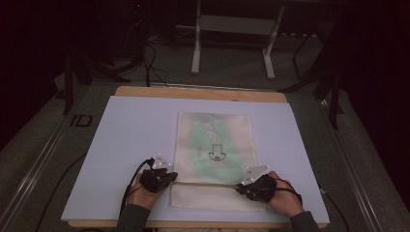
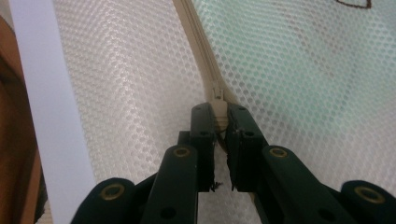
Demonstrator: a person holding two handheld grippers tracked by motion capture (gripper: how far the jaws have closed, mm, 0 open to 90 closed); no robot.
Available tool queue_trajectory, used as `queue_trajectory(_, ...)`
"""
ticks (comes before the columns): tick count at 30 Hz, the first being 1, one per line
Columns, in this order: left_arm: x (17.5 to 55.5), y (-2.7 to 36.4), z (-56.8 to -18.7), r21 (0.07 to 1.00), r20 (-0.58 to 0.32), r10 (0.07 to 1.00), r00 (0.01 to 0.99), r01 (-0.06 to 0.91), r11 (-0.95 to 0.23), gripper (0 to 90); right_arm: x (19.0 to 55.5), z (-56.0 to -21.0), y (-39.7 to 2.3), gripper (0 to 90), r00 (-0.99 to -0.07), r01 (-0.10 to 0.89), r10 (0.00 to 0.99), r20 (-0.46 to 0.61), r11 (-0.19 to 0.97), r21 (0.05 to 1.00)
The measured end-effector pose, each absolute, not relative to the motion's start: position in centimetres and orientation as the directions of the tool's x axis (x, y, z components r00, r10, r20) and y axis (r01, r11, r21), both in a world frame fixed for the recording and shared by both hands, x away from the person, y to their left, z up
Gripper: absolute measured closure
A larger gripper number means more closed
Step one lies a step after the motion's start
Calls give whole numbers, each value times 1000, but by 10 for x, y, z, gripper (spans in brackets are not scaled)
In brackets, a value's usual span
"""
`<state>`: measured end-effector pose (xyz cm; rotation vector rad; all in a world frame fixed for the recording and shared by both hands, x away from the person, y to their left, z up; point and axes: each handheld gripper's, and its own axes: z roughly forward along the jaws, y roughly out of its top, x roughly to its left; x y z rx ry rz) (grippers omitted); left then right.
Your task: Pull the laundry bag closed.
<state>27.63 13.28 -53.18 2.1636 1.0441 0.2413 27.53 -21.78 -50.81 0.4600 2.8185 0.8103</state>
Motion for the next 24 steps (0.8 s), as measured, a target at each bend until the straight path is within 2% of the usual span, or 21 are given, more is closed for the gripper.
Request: queue_trajectory(24,276,133,-532,671,-132,744,655,611,-419,897,274,-504,-235,825,-926,270,370,-78,790,551)
